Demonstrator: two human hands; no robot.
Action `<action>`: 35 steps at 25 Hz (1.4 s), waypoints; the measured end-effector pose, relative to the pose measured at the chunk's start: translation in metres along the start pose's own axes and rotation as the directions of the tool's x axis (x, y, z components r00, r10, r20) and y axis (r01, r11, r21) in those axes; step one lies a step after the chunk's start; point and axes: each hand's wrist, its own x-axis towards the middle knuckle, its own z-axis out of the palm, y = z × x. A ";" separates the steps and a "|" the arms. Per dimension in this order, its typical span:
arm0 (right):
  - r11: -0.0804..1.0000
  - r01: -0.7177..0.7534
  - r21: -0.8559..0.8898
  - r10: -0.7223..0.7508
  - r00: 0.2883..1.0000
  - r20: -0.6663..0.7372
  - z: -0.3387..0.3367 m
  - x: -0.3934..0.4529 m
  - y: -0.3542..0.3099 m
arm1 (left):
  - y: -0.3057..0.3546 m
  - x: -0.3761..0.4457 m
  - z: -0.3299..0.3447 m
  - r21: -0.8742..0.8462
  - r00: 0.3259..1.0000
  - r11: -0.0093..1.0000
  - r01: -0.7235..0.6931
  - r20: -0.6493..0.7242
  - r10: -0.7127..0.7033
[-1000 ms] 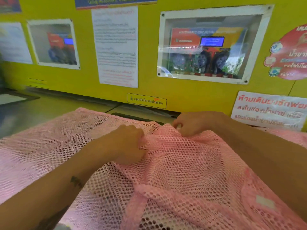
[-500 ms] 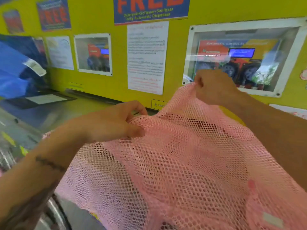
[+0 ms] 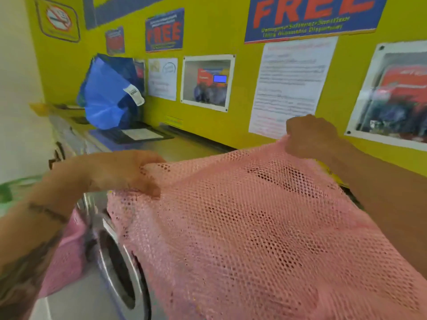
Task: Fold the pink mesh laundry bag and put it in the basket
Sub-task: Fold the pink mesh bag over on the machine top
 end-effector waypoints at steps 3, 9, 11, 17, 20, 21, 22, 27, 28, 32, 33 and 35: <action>0.981 -0.063 0.185 0.097 0.979 -0.180 0.001 0.031 -0.038 | -0.030 0.018 0.001 -0.083 0.999 0.996 0.025 -0.019 -0.027; 0.966 0.097 0.239 -0.206 0.846 0.491 0.046 0.047 -0.095 | -0.062 0.075 0.025 -0.284 0.998 0.958 0.035 -0.035 -0.047; 0.958 0.175 0.227 -0.279 0.748 0.602 0.059 0.037 -0.103 | -0.056 0.087 0.049 -0.253 0.997 0.968 0.001 -0.079 -0.021; 0.906 0.116 0.408 -0.281 0.884 0.372 0.086 -0.005 -0.114 | -0.038 0.111 0.098 0.009 0.955 1.000 -0.007 -0.297 0.009; 0.958 0.167 0.235 -0.219 0.952 0.215 0.091 -0.010 -0.108 | -0.026 0.119 0.096 0.157 0.959 0.987 0.016 -0.283 0.029; 0.973 0.145 0.177 -0.172 0.975 0.143 0.092 -0.007 -0.103 | -0.024 0.123 0.098 0.160 0.959 0.987 -0.003 -0.278 0.048; 0.983 0.104 0.154 -0.118 0.989 0.084 0.093 -0.003 -0.099 | -0.024 0.128 0.102 0.135 0.961 0.990 -0.029 -0.268 0.065; 1.000 0.014 -0.019 -0.012 0.996 0.085 0.093 0.020 -0.068 | -0.007 0.153 0.117 0.053 0.972 0.989 -0.140 -0.181 0.147; 0.999 -0.002 -0.050 0.007 0.995 0.097 0.095 0.018 -0.057 | 0.004 0.159 0.121 0.074 0.975 0.984 -0.161 -0.144 0.170; 0.979 -0.177 -0.104 0.194 0.963 0.189 0.120 -0.011 -0.010 | 0.038 0.180 0.127 0.045 0.959 0.961 -0.272 -0.072 0.275; 0.967 -0.255 -0.022 0.251 0.932 0.261 0.122 -0.013 -0.001 | 0.040 0.186 0.125 -0.010 0.954 0.956 -0.294 -0.061 0.293; 0.890 -0.400 0.218 0.292 0.869 0.400 0.112 -0.004 0.005 | 0.033 0.195 0.119 -0.123 0.949 0.942 -0.312 -0.082 0.304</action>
